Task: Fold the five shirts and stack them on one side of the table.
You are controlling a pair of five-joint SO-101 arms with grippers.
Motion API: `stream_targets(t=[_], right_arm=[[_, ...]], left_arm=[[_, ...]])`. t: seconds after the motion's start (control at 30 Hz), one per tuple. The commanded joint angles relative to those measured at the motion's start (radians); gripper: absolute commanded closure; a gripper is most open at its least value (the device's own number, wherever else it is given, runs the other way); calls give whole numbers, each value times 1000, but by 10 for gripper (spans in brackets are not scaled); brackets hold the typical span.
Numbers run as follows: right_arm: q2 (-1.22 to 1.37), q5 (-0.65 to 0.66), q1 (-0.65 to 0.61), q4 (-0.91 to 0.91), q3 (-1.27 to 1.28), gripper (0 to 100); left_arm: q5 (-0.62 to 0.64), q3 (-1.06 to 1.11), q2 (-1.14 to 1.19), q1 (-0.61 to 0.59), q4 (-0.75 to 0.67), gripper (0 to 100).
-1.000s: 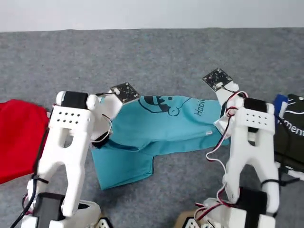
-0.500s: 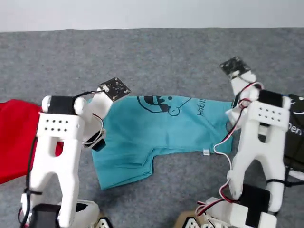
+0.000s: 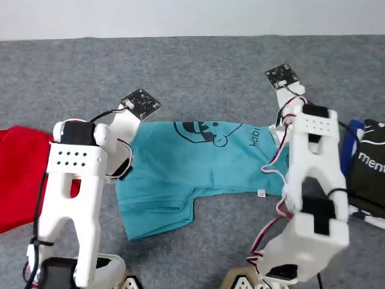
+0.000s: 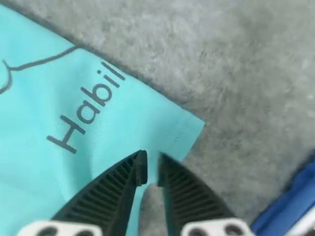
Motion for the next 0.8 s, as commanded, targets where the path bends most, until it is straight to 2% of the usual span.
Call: stream_targets(t=[0.0, 0.1, 0.23, 0.5, 0.77], right_arm=[[45, -132, -38, 116, -190, 888], [116, -296, -59, 191, -334, 831], [248, -399, -90, 232, -499, 835], [484, -491, -56, 277, -724, 835], [519, -555, -62, 430, -865, 835]], left_arm=[[80, 10, -3, -8, -35, 946], [163, 16, 0, -8, -46, 946], [221, 18, 2, -9, -57, 946], [221, 15, 3, -112, -110, 946], [219, 16, 3, -132, -114, 946]])
